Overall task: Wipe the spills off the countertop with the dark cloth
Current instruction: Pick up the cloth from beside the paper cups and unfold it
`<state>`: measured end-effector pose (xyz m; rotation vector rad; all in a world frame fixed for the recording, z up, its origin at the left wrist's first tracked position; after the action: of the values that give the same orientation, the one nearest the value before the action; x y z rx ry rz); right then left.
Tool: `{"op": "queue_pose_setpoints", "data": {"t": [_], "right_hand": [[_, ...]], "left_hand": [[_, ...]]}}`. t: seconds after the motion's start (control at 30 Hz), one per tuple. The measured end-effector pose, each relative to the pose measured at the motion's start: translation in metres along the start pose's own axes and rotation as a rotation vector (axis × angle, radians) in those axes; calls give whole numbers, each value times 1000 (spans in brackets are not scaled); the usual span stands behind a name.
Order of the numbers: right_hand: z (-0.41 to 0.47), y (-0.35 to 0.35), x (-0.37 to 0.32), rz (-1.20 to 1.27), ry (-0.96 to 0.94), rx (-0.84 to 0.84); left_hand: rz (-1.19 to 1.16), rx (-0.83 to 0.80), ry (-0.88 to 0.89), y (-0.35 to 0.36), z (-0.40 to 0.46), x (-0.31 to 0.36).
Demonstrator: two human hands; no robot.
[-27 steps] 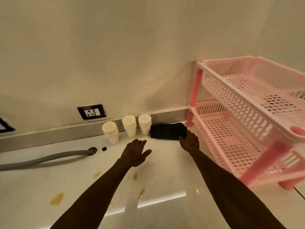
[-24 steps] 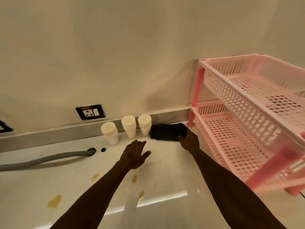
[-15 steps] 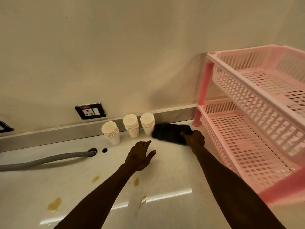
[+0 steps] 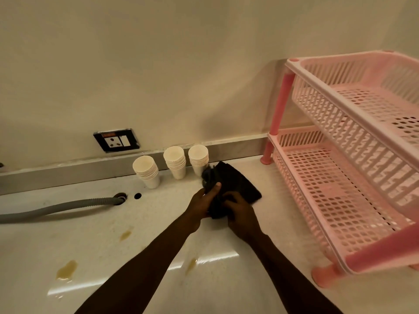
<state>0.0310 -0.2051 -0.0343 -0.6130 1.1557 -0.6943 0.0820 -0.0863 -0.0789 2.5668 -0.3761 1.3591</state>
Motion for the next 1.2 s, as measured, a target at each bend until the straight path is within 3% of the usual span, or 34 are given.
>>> {"op": "queue_pose_setpoints", "data": {"t": [0.17, 0.33, 0.43, 0.63, 0.7, 0.77, 0.87, 0.97, 1.03, 1.1, 1.2], "right_hand": [[-23, 7, -8, 9, -47, -12], [-22, -7, 18, 315, 174, -4], [-15, -1, 28, 429, 307, -101], [-3, 9, 26, 377, 371, -260], [-6, 15, 20, 409, 369, -339], [-10, 21, 13, 233, 319, -410], [-6, 10, 8, -18, 255, -280], [4, -27, -3, 40, 219, -1], [14, -55, -12, 93, 205, 88], [24, -75, -21, 133, 217, 61], [26, -77, -20, 359, 453, -135]], "left_hand": [[76, 200, -30, -23, -1, -13], [-24, 207, -71, -28, -7, -18], [42, 234, -77, -25, -11, -14], [277, 364, -30, -21, -8, -1], [254, 385, -3, -19, -7, 4], [190, 410, 7, -19, -8, 8], [5, 394, -29, -17, -9, 10], [-174, 304, -4, -12, -10, 18], [-239, 219, 72, -14, -14, 30], [-160, 182, 195, -24, -25, 45], [225, 165, 394, -38, -53, 65]]}}
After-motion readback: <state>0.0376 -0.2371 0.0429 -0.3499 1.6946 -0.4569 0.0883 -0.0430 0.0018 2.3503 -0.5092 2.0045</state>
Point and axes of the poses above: each hand's wrist, its own z-axis towards the middle knuckle, its own y-axis out of the palm, x = y × z, the point moved 10 cm from there along z, towards the middle knuckle, and after that the axes turned 3 degrees about -x, right-handed, at the moved point
